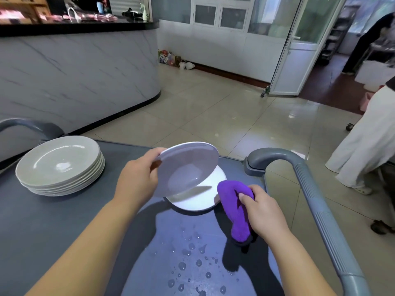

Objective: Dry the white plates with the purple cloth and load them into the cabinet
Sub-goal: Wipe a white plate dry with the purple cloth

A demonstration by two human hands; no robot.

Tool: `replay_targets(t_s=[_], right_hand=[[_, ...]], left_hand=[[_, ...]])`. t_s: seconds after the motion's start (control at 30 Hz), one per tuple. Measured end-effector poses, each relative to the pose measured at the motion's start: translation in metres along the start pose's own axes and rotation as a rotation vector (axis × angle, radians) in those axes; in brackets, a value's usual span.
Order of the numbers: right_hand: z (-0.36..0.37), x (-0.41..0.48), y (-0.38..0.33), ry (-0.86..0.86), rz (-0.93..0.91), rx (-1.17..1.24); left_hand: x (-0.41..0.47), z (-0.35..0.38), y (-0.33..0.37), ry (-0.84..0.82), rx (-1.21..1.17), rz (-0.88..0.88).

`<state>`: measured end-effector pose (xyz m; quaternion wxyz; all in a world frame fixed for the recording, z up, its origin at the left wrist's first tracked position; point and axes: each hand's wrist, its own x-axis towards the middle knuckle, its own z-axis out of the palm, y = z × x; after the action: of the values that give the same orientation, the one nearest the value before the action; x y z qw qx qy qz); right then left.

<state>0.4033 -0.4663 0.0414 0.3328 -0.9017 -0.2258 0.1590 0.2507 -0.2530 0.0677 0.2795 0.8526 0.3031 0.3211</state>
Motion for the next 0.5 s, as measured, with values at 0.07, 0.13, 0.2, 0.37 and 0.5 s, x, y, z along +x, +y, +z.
replay_targets(t_s=[0.07,0.13,0.2,0.37,0.5], right_hand=[[-0.001,0.003,0.003,-0.006,0.062,0.152],[-0.002,0.004,0.002,-0.021,0.139,0.348],[-0.004,0.005,0.001,-0.022,0.212,0.516],[-0.009,-0.002,-0.004,-0.072,0.238,0.692],[-0.007,-0.005,-0.005,-0.057,0.187,0.534]], left_hand=[[0.001,-0.003,0.002,0.009,0.004,0.012],[0.001,-0.005,0.005,0.009,0.018,0.024],[0.001,-0.006,0.009,0.002,0.035,0.031],[-0.003,-0.008,0.014,-0.02,0.083,0.045],[-0.006,-0.01,0.01,-0.026,0.108,0.032]])
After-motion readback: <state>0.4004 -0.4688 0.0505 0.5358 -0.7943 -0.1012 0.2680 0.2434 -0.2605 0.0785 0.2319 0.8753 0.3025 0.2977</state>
